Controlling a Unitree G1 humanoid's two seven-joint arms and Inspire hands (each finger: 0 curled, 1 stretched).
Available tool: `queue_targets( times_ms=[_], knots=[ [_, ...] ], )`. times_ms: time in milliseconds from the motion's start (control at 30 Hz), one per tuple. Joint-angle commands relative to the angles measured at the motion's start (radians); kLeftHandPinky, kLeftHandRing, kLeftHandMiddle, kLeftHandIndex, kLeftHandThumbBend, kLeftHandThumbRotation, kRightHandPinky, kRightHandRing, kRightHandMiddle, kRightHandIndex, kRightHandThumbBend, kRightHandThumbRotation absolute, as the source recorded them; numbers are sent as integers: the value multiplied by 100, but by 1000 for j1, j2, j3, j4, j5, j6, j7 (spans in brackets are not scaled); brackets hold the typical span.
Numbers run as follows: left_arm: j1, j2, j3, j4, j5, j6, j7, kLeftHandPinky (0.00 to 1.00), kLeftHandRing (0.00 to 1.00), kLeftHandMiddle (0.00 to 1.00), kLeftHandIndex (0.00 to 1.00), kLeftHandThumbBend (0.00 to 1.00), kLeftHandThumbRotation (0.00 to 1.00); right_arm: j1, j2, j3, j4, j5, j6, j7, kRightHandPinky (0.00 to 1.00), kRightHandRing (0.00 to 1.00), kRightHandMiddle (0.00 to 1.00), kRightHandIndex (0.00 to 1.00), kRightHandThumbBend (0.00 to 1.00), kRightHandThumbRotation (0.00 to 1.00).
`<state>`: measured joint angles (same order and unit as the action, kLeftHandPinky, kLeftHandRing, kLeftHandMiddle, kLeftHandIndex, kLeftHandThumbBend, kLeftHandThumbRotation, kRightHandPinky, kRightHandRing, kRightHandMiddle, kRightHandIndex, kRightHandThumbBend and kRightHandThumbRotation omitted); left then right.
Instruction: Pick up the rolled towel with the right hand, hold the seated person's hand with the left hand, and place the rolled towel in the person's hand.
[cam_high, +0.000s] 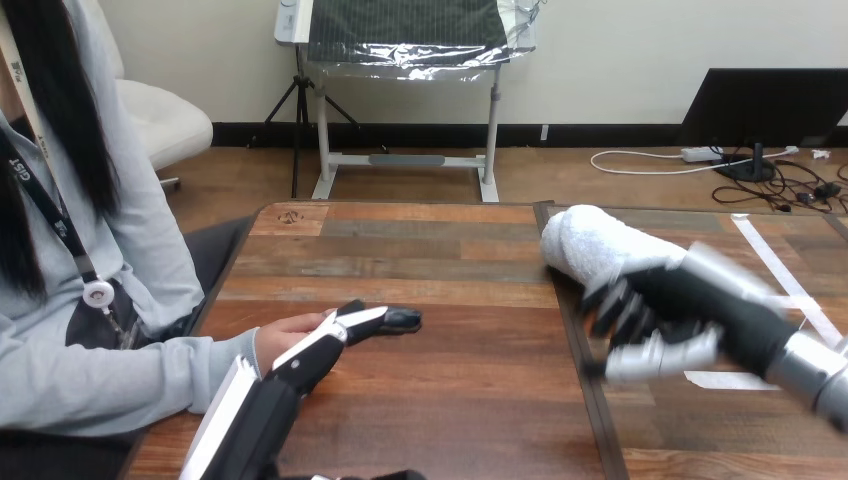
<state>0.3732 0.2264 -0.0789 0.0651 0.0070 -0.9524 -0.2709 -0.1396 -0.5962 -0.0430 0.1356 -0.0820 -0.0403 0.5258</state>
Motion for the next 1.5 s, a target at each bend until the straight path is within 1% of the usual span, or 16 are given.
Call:
queue_targets(
  times_ms=[0, 133, 267, 300, 433, 667, 867, 1033, 1167, 1267, 1300, 1367, 1400, 1467],
  knots=[
    [-149, -15, -31, 27, -28, -24, -13, 94, 80, 78, 77, 86, 55, -273, -21, -153, -143, 16, -43, -175, 47, 55, 59, 64, 93, 15],
    [-149, -15, -34, 29, -32, -23, -17, 94, 80, 78, 77, 86, 55, -301, -21, -143, -101, -12, -60, -221, 50, 58, 62, 66, 95, 16],
    [-143, -18, -31, 26, -27, -19, -15, 94, 80, 78, 77, 86, 54, -338, -24, -129, -41, -41, -86, -268, 54, 62, 65, 68, 97, 17],
    [-141, -19, -31, 25, -25, -18, -14, 94, 80, 78, 77, 86, 55, -345, -26, -125, -29, -48, -89, -278, 56, 65, 66, 69, 98, 18],
    [-139, -19, -32, 25, -23, -18, -12, 95, 80, 78, 77, 86, 55, -370, -28, -114, 11, -64, -99, -304, 59, 67, 68, 71, 99, 20],
    [-132, -13, -35, 22, -30, -16, -15, 98, 80, 78, 77, 86, 55, -424, -30, -94, 107, -78, -144, -334, 63, 72, 72, 74, 100, 21],
    [-127, -9, -32, 23, -32, -22, -15, 98, 80, 78, 77, 85, 55, -471, -31, -74, 185, -103, -155, -358, 66, 77, 76, 78, 100, 24],
    [-124, -9, -32, 28, -38, -29, -16, 98, 80, 78, 77, 85, 54, -520, -34, -50, 258, -140, -149, -369, 68, 79, 78, 80, 100, 27],
    [-125, -8, -31, 34, -39, -36, -17, 98, 81, 79, 77, 84, 54, -559, -36, -31, 321, -169, -158, -371, 71, 82, 80, 83, 100, 31],
    [-124, -6, -31, 35, -41, -38, -18, 98, 81, 79, 77, 84, 54, -593, -39, -11, 378, -202, -174, -383, 71, 82, 81, 84, 100, 33],
    [-122, -6, -31, 35, -40, -39, -18, 97, 81, 79, 77, 84, 54, -611, -39, 1, 411, -219, -184, -391, 72, 82, 81, 84, 100, 34],
    [-121, -6, -30, 35, -40, -39, -17, 97, 81, 79, 77, 84, 54, -633, -40, 12, 452, -238, -201, -400, 72, 82, 81, 84, 100, 35],
    [-119, -6, -30, 35, -39, -40, -17, 97, 81, 79, 77, 84, 54, -652, -38, 22, 489, -250, -211, -406, 72, 82, 82, 84, 100, 36],
    [-120, -6, -30, 35, -38, -40, -16, 97, 81, 79, 77, 84, 54, -677, -36, 32, 536, -263, -227, -412, 72, 82, 82, 85, 100, 39]
  ],
)
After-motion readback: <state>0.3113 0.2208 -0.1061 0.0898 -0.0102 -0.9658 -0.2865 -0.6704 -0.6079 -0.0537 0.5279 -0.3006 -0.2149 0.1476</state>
